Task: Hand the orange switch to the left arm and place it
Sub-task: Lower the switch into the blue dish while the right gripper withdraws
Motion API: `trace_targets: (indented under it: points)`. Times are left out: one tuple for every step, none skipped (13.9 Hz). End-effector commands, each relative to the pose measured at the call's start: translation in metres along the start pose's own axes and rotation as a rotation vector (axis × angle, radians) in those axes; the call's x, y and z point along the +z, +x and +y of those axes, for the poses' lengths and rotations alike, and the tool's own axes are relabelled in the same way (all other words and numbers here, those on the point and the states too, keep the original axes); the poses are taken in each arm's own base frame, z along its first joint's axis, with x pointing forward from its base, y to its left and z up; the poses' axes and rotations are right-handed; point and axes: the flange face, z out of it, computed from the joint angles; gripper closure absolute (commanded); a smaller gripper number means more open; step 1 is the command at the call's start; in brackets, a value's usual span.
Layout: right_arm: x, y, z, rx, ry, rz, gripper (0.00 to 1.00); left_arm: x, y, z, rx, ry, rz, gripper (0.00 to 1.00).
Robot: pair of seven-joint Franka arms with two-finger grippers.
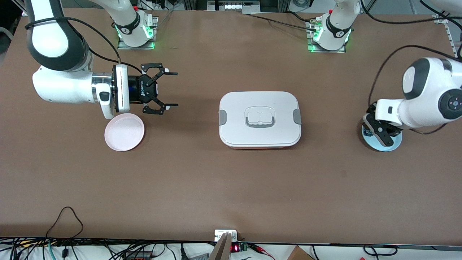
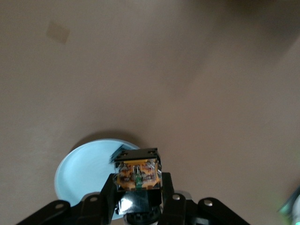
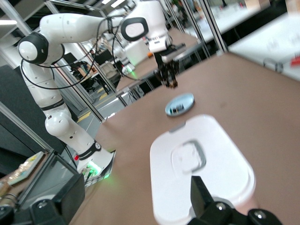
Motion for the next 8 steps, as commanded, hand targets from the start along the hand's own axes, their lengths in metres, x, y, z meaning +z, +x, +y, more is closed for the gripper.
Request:
trace_targets:
  points:
    - [-0.009,0.0,-0.006,0.249,-0.046,-0.092,0.0,0.045,-0.035,-0.043,0.187,0.034,-0.009,0.83]
    - [-0.014,0.001,-0.005,0.362,-0.073,-0.112,0.0,0.062,-0.051,-0.055,0.242,0.045,-0.011,0.83]
    - [-0.022,0.001,-0.004,0.472,-0.115,-0.145,0.0,0.076,-0.066,-0.065,0.301,0.05,-0.023,0.83]
    - [-0.035,-0.002,-0.001,0.58,-0.209,-0.232,0.0,0.091,-0.083,-0.076,0.377,0.078,-0.025,0.83]
    - [-0.041,-0.002,0.0,0.638,-0.275,-0.29,0.0,0.108,-0.092,-0.079,0.413,0.091,-0.013,0.83]
    - [-0.046,-0.006,0.001,0.698,-0.347,-0.347,0.0,0.126,-0.104,-0.082,0.433,0.104,0.009,0.83]
    - [-0.052,-0.008,0.003,0.755,-0.442,-0.411,0.0,0.141,-0.111,-0.084,0.46,0.124,0.037,0.83]
    - [-0.061,-0.009,0.004,0.811,-0.538,-0.46,0.0,0.153,-0.112,-0.086,0.48,0.131,0.057,0.83]
